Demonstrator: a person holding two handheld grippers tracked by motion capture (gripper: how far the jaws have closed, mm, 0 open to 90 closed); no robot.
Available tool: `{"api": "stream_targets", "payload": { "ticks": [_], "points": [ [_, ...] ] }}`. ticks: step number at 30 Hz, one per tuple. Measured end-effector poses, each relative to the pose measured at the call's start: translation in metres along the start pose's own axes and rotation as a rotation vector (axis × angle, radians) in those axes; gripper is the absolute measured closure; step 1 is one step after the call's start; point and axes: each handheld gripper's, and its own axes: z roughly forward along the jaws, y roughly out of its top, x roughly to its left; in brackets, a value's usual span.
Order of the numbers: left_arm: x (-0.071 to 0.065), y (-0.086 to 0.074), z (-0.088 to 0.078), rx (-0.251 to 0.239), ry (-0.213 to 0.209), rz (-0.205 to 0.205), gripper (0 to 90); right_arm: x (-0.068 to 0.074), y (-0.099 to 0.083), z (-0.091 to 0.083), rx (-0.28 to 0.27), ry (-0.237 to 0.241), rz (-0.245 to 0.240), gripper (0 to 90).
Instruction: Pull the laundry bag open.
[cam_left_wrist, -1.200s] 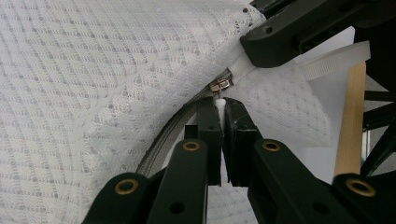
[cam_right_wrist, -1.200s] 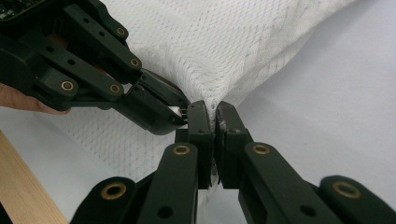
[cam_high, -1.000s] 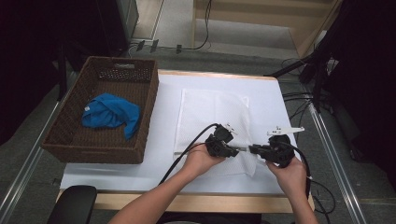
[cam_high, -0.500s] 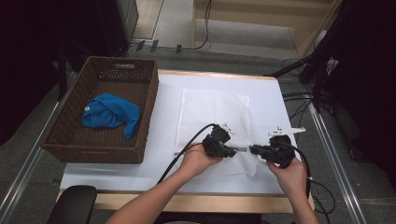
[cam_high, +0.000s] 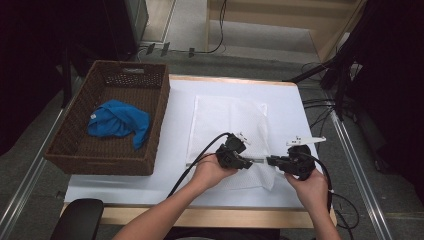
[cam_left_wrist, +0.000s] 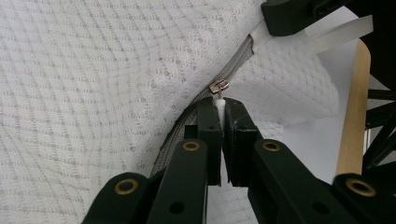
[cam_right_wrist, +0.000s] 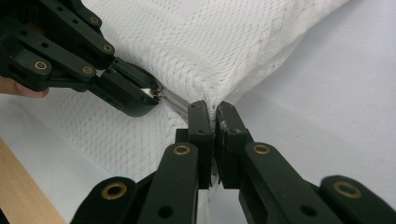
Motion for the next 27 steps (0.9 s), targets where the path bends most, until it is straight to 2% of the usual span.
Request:
{"api": "stream_targets", "payload": {
  "ticks": [1, 2, 5, 10, 15, 18, 22, 27],
  "points": [
    [0.001, 0.0, 0.0, 0.001, -0.01, -0.004, 87.5, 0.0, 0.0, 0.0, -0.001, 0.001, 0.001, 88.4],
    [0.002, 0.0, 0.0, -0.004, -0.03, -0.025, 87.5, 0.0, 0.0, 0.0, 0.0, 0.0, 0.0, 88.4],
    [0.005, -0.001, -0.001, -0.005, -0.045, -0.037, 87.6, -0.001, -0.001, -0.001, -0.002, 0.009, 0.002, 88.4],
    [0.004, -0.002, -0.002, 0.004, -0.03, -0.02, 87.6, -0.001, -0.001, 0.001, 0.002, 0.015, 0.001, 88.4],
    [0.004, -0.004, -0.003, 0.0, -0.039, -0.023, 87.6, 0.001, -0.001, 0.002, 0.009, 0.014, 0.0, 88.4],
    [0.006, -0.007, -0.008, 0.007, -0.027, -0.014, 87.6, 0.001, 0.0, 0.001, 0.006, 0.007, 0.0, 88.5],
    [0.012, -0.013, -0.014, 0.007, -0.012, -0.031, 87.6, -0.002, -0.002, 0.001, 0.009, 0.007, 0.011, 88.4],
    [0.011, -0.017, -0.019, 0.008, -0.008, -0.007, 87.5, 0.0, -0.001, 0.002, 0.011, 0.01, -0.003, 88.4]
  ]
}}
